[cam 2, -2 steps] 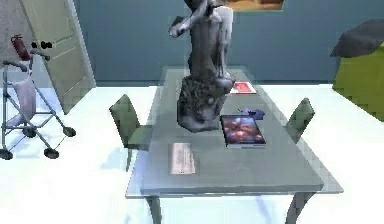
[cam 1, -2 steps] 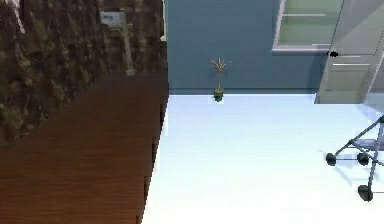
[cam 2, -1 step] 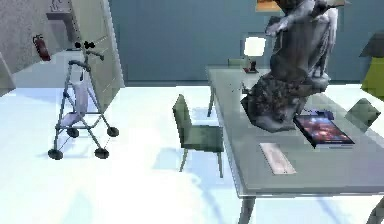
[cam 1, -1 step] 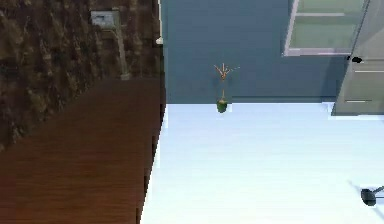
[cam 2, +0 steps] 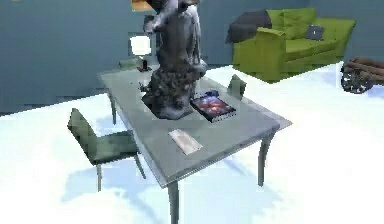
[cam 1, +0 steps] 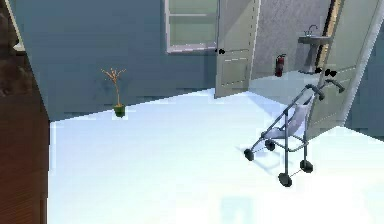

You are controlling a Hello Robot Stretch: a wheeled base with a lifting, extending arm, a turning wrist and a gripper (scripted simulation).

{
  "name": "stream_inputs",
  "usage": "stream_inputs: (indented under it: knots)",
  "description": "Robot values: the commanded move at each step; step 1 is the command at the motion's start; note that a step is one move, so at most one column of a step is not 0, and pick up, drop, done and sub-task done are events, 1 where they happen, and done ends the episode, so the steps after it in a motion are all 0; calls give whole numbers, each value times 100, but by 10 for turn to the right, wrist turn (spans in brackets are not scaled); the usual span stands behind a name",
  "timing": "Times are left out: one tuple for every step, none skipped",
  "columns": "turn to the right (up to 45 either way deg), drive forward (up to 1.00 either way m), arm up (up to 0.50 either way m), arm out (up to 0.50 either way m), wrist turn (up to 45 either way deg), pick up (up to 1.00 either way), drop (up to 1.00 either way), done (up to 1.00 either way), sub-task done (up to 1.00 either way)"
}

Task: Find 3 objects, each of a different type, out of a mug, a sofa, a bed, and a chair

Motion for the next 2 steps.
stream_inputs:
  knots:
    - [0,100,0,0,0,0,0,0,0]
    - [30,0,0,0,0,0,0,0,0]
